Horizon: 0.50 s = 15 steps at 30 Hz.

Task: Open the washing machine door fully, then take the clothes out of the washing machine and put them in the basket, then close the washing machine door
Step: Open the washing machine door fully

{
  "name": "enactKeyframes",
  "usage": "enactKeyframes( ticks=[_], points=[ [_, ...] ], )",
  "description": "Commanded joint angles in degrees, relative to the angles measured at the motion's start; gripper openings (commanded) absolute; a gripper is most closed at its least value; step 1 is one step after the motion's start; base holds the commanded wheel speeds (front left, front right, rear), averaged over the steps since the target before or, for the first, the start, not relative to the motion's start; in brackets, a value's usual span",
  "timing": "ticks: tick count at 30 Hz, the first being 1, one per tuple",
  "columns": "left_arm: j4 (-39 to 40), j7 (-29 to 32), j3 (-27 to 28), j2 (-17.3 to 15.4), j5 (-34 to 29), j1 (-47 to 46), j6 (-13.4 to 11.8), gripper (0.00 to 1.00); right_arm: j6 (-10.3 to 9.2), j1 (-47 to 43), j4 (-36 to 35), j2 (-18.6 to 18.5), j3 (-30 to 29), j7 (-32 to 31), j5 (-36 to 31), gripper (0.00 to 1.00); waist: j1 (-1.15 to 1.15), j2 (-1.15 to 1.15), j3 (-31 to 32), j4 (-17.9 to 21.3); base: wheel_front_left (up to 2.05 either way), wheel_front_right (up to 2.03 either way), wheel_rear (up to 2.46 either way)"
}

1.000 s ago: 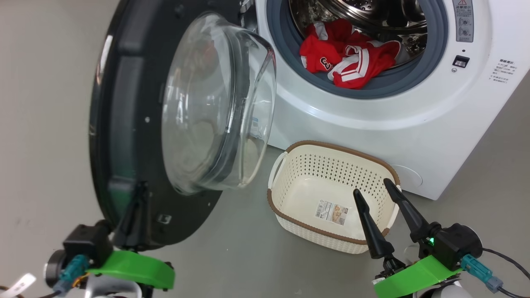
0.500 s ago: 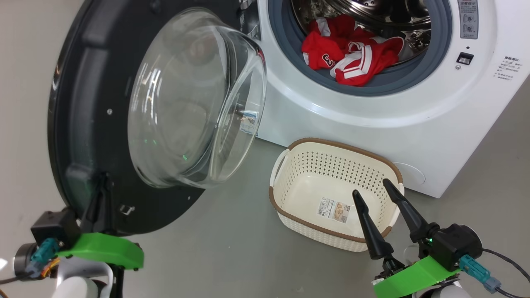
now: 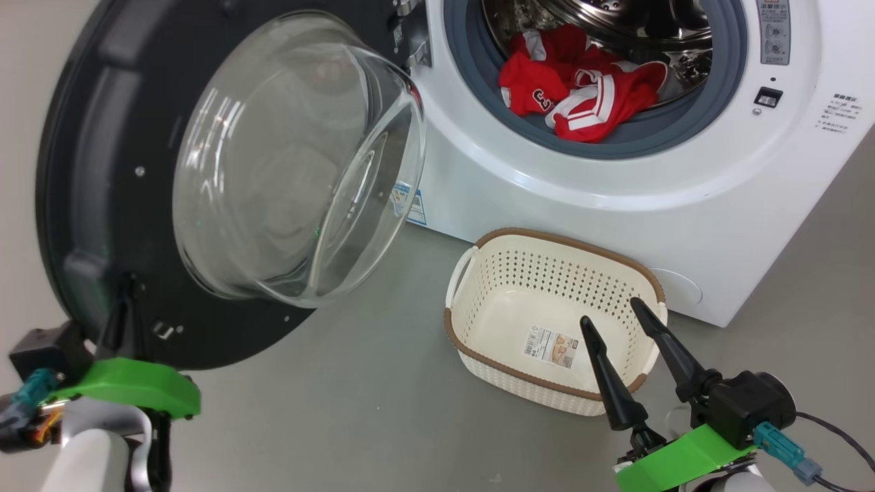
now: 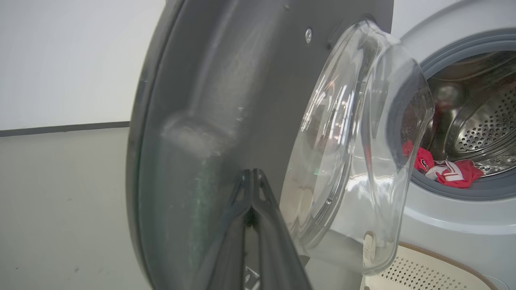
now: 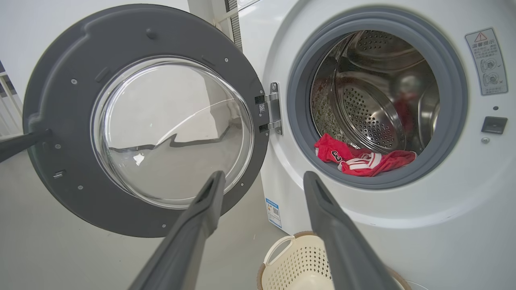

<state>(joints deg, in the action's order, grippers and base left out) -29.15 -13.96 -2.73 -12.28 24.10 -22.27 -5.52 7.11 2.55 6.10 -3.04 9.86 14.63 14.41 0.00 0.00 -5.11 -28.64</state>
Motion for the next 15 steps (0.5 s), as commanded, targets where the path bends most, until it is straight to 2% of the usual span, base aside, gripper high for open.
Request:
enactKeyframes(
  ticks=[1, 15],
  points=[
    [-0.15, -0.66, 3.34, -3.35, 0.58, -2.48, -0.11, 0.0, 0.37, 0.69, -1.16, 0.16, 1.32, 0.37, -0.81, 1.0, 0.0, 0.0, -0.05, 0.13, 0.0, 0.0, 0.0],
    [-5.52, -1.03, 8.78, -2.82, -2.04, -5.58, 2.08, 0.0, 0.37, 0.32, -1.42, 0.16, 1.44, -0.38, -1.77, 1.0, 0.0, 0.0, -0.1, 1.13, 0.0, 0.0, 0.0]
  ],
)
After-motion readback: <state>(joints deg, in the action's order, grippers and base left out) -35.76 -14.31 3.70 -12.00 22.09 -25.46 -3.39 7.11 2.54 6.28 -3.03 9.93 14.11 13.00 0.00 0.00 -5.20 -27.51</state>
